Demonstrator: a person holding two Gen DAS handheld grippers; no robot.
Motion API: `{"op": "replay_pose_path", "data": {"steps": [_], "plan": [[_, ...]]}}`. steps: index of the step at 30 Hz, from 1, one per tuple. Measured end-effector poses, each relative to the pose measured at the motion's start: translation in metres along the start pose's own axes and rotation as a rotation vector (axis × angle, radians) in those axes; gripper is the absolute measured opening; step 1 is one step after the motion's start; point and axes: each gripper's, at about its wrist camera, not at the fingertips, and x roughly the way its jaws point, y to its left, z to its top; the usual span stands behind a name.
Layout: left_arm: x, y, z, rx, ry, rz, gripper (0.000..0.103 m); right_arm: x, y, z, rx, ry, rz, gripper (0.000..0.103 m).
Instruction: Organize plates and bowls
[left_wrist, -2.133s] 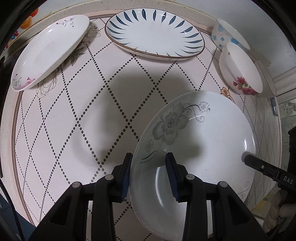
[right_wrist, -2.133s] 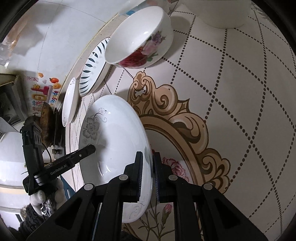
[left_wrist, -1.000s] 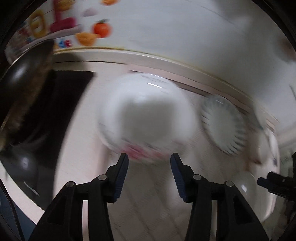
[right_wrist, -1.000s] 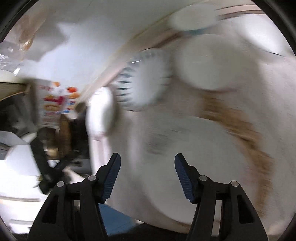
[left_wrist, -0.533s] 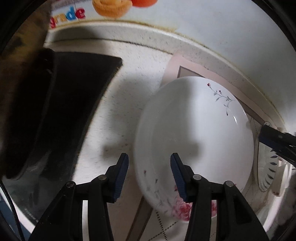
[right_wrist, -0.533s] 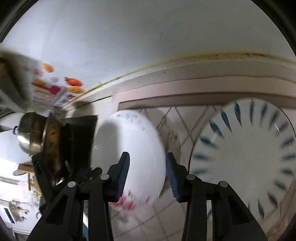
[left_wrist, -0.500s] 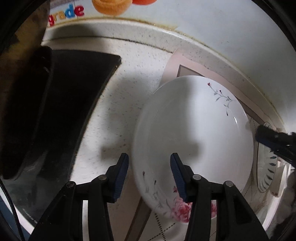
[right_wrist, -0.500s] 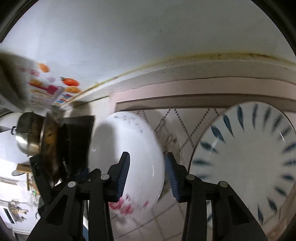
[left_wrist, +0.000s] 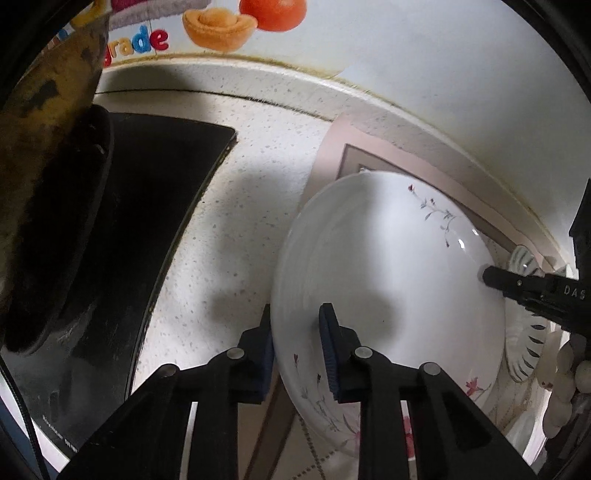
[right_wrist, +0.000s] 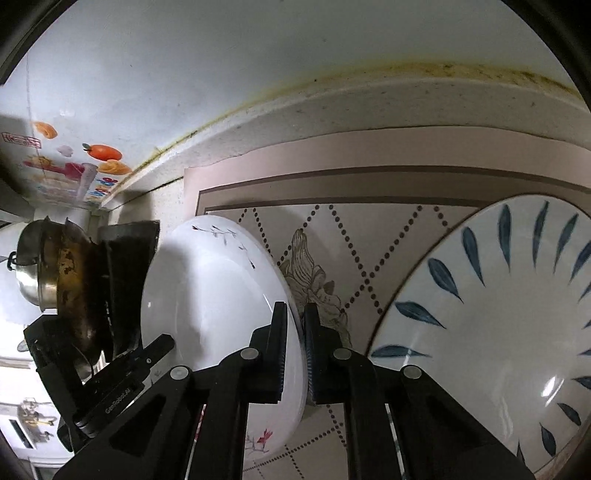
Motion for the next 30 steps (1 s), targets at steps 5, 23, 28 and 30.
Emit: {"op": "replay_pose_path", "data": {"steps": [5, 23, 28, 30], "plan": [[-0.026, -0.018, -0.016, 0.021, -0.017, -0.021, 0.02, -0.027, -0.009, -0.021, -0.002, -0.018, 0.02, 0.011], [-0.071, -0.167, -0.119, 0.251, 0.026, -0.137, 0.02, -0.192, -0.12, -0.171, 0.085, -0.145, -0.011, 0.011], [-0.064, -0.205, -0.163, 0.336, 0.092, -0.141, 0.02, -0.211, -0.171, -0.224, 0.131, -0.135, -0.033, 0.011], [-0.055, -0.215, -0.176, 0.354, 0.127, -0.132, 0.02, -0.212, -0.185, -0.24, 0.147, -0.127, -0.038, 0.011]]}}
